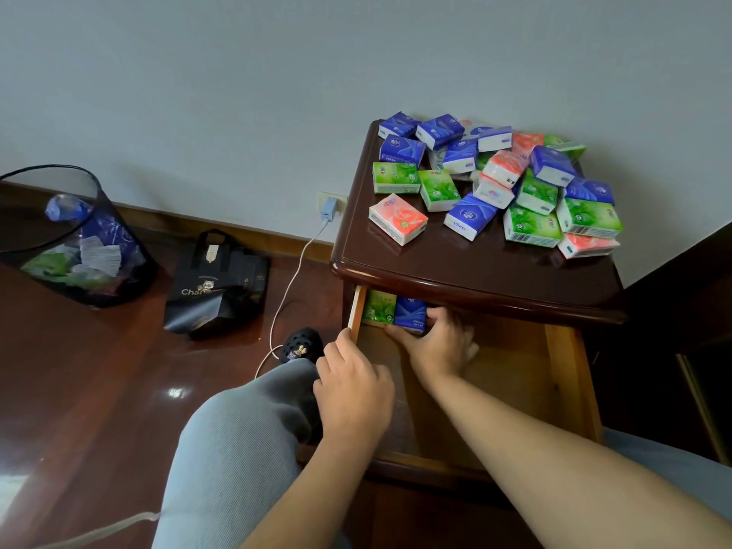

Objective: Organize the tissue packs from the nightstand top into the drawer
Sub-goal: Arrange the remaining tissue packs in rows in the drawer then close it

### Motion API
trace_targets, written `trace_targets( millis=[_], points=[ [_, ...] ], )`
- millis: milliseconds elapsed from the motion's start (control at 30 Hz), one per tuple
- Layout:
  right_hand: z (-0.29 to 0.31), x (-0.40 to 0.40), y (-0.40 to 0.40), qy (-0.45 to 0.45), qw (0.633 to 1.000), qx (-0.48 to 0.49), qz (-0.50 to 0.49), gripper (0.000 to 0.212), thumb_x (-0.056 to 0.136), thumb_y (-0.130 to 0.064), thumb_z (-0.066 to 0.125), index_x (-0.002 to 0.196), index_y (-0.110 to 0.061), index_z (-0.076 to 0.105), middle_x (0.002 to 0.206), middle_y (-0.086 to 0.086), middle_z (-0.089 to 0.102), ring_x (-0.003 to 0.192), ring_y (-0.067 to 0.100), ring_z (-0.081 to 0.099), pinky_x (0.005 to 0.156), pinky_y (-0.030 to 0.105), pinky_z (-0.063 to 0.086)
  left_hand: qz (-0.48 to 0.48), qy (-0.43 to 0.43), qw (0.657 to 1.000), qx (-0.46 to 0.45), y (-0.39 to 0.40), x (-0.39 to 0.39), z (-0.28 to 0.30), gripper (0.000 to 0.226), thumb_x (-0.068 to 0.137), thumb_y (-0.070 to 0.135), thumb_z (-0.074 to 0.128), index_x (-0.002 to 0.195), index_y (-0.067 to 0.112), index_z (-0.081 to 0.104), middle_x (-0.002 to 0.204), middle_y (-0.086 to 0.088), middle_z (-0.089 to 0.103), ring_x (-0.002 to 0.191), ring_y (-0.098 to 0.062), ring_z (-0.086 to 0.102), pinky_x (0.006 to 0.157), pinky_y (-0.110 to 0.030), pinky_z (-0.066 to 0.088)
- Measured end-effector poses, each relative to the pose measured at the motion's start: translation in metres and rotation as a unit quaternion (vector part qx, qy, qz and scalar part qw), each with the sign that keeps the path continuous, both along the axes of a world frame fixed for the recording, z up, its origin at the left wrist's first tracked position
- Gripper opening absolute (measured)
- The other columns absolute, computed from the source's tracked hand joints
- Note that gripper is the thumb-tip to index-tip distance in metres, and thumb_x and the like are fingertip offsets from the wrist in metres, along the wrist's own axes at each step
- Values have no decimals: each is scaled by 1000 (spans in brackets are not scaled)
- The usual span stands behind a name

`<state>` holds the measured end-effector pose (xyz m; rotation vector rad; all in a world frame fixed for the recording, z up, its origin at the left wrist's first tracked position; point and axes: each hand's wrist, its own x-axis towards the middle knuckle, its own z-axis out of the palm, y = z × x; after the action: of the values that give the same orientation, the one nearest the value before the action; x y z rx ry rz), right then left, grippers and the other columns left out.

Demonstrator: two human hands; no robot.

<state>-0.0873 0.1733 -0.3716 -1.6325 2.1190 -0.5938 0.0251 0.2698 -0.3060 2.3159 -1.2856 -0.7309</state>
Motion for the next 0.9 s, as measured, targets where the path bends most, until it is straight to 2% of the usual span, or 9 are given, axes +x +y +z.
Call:
trace_targets(
  millis=[200, 267, 333, 400, 467, 533, 633, 767, 900],
  points=[
    [17, -5, 24, -33, 998, 59, -14, 85, 67, -82, 74, 130, -28, 57, 132, 0, 59, 130, 29, 48, 106, 46, 36, -3, -20, 1000, -5, 3, -2, 2, 67, 98, 29, 53, 156, 12, 24, 145, -9, 42, 133, -28, 45, 106, -42, 46],
    [25, -17, 41, -51, 997, 52, -10, 66, 74, -84, 65, 116, -34, 61, 119, -10, 62, 123, 22, 51, 104, 44, 37, 0, -31, 999, -21, 4, -3, 4, 70, 97, 28, 55, 157, 11, 22, 147, -11, 39, 133, -28, 44, 106, -41, 45],
    [38, -34, 53, -23, 999, -12, 47, 44, 88, -78, 49, 86, -36, 60, 92, -20, 61, 103, 13, 54, 96, 42, 39, -3, -55, 997, -45, 5, -6, 7, 69, 95, 24, 59, 155, 10, 27, 148, -13, 39, 133, -30, 44, 107, -42, 43],
    [59, -54, 51, 2, 991, -106, 85, 45, 97, -67, 40, 70, -34, 55, 74, -17, 57, 84, 8, 52, 87, 40, 45, -15, -84, 992, -90, 4, -9, 9, 65, 90, 17, 63, 150, 8, 39, 144, -16, 44, 130, -34, 47, 107, -47, 43],
    [82, -75, 31, 5, 977, -195, 87, 34, 100, -52, 51, 76, -29, 57, 80, -13, 58, 82, 11, 54, 82, 42, 48, -44, -107, 985, -131, -1, -14, 14, 62, 87, 15, 65, 145, 9, 45, 141, -15, 46, 127, -34, 49, 105, -49, 44],
    [107, -99, 1, 1, 969, -243, 37, 16, 96, -39, 65, 92, -24, 62, 98, -6, 60, 94, 18, 57, 86, 43, 49, -76, -117, 978, -156, -12, -19, 24, 59, 89, 19, 64, 144, 13, 45, 141, -11, 45, 128, -32, 47, 106, -48, 43],
    [140, -131, -46, 17, 969, -233, -79, 41, 86, -41, 75, 115, -17, 58, 125, 6, 56, 120, 28, 50, 100, 40, 41, -105, -125, 971, -176, -38, -29, 44, 58, 90, 23, 60, 146, 17, 43, 143, -8, 43, 128, -29, 46, 105, -46, 43],
    [163, -156, -93, 50, 980, -107, -162, 89, 74, -68, 77, 138, -17, 45, 143, 9, 45, 132, 33, 41, 106, 43, 39, -154, -115, 964, -183, -73, -43, 67, 55, 95, 27, 55, 147, 22, 38, 144, -6, 39, 129, -26, 43, 105, -42, 43],
    [159, -164, -120, 55, 981, -53, -179, 101, 71, -77, 73, 144, -16, 41, 144, 8, 49, 131, 34, 42, 104, 45, 42, -197, -104, 958, -182, -90, -56, 73, 53, 97, 28, 54, 146, 25, 37, 144, -3, 37, 127, -23, 41, 105, -38, 41]
  ],
)
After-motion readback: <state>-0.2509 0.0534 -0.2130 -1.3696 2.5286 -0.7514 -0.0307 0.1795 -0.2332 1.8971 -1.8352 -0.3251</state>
